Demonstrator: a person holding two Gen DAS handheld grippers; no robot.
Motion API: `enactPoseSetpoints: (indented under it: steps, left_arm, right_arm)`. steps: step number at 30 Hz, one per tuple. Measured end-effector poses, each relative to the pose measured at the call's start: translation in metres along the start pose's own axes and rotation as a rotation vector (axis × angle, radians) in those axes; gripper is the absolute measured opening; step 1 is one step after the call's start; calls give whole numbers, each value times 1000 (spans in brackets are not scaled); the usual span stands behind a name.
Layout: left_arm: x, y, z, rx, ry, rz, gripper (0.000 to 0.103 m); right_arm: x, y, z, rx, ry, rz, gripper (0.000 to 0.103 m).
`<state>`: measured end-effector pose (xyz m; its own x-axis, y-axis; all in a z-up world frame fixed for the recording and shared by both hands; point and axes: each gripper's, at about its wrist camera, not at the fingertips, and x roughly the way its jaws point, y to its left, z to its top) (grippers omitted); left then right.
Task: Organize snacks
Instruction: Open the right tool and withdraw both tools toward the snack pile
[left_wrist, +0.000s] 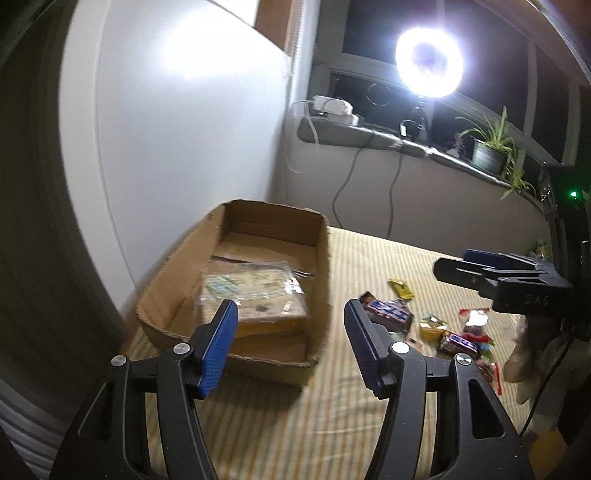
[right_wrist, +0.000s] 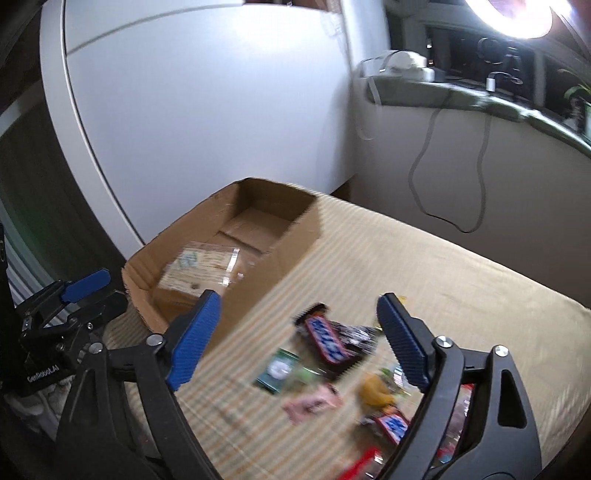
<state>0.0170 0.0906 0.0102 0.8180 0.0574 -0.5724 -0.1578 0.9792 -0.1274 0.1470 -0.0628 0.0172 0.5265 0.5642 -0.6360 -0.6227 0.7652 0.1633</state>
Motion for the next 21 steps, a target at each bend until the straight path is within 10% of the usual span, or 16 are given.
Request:
enactPoseSetpoints:
  steps: [12, 21]
  left_arm:
    - [18, -45, -18, 72, 80, -131, 59]
    - [40, -74, -33, 107, 170, -227, 38]
  right_arm:
    - [-45, -63, -65, 23, 50, -154, 97]
    - [-68, -76, -108, 40, 78, -102, 90]
